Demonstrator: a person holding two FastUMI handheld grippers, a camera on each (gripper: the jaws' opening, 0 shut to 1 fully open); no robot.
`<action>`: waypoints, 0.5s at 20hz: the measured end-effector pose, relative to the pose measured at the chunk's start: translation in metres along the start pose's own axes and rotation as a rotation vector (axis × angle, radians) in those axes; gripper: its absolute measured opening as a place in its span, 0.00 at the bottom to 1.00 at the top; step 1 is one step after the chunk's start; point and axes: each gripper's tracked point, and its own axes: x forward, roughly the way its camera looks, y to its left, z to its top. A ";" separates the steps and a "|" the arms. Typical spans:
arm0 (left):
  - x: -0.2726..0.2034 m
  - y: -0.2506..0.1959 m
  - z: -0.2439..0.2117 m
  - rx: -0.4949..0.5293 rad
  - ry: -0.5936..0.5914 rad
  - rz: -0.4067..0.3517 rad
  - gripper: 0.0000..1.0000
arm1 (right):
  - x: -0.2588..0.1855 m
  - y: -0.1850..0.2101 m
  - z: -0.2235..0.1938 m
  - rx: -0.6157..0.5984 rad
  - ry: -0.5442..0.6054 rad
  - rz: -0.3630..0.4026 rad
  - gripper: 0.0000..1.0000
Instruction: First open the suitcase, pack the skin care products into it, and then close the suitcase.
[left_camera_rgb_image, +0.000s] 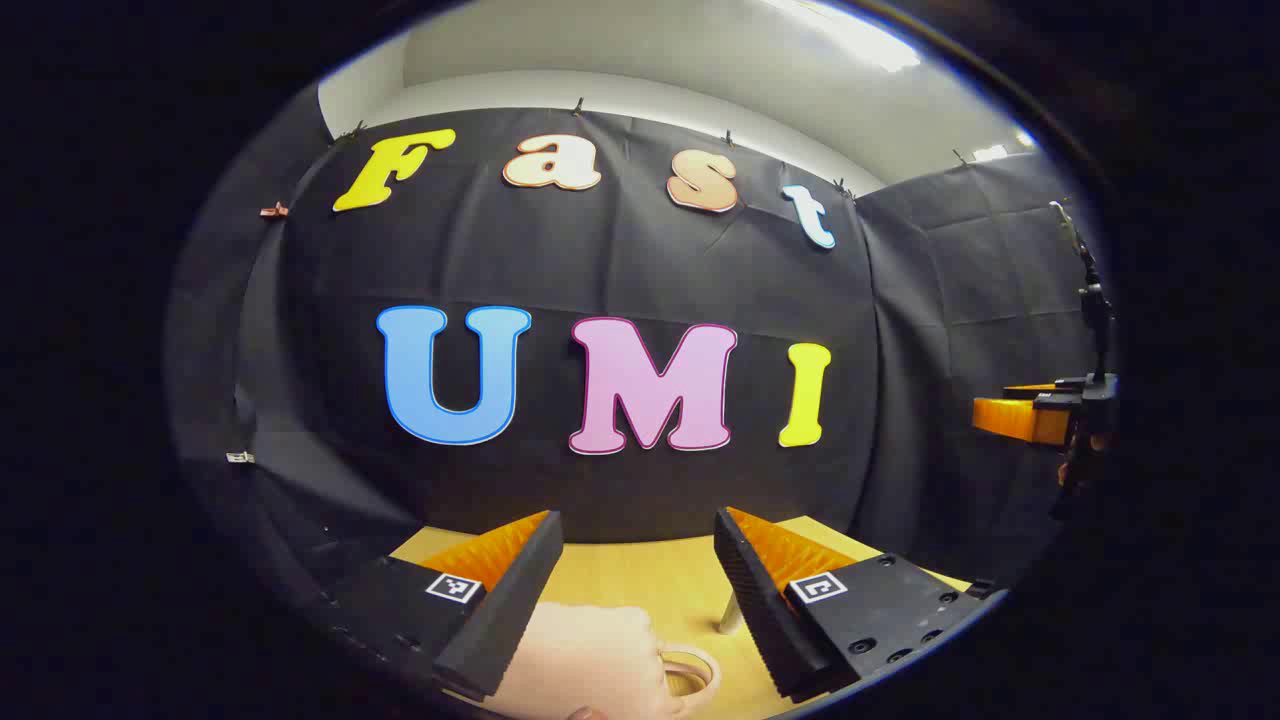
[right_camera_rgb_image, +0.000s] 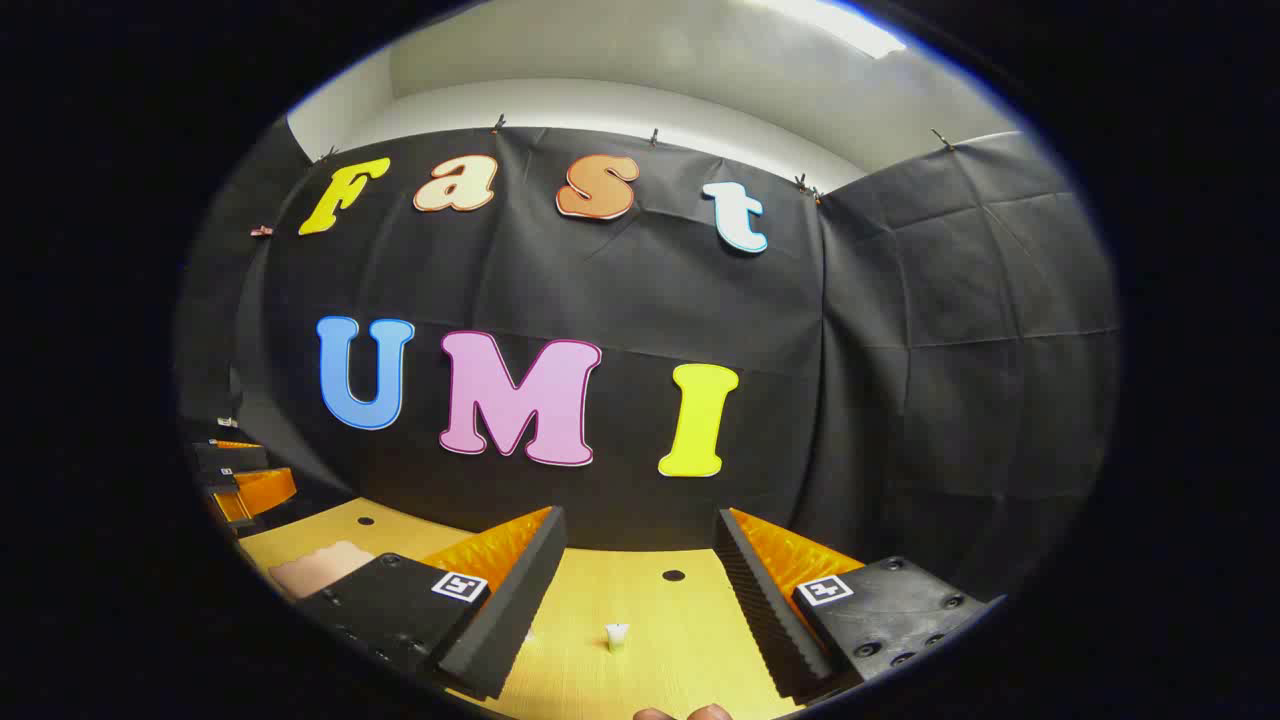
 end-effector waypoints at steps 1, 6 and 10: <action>0.002 -0.002 0.004 -0.009 -0.011 -0.003 0.96 | 0.000 -0.001 0.000 -0.006 0.000 -0.004 0.97; 0.008 -0.010 0.014 -0.009 -0.051 -0.033 0.96 | -0.001 -0.010 0.002 -0.028 -0.004 -0.021 0.96; 0.013 -0.014 0.011 -0.029 -0.044 -0.048 0.95 | -0.005 -0.014 0.003 -0.037 -0.007 -0.033 0.96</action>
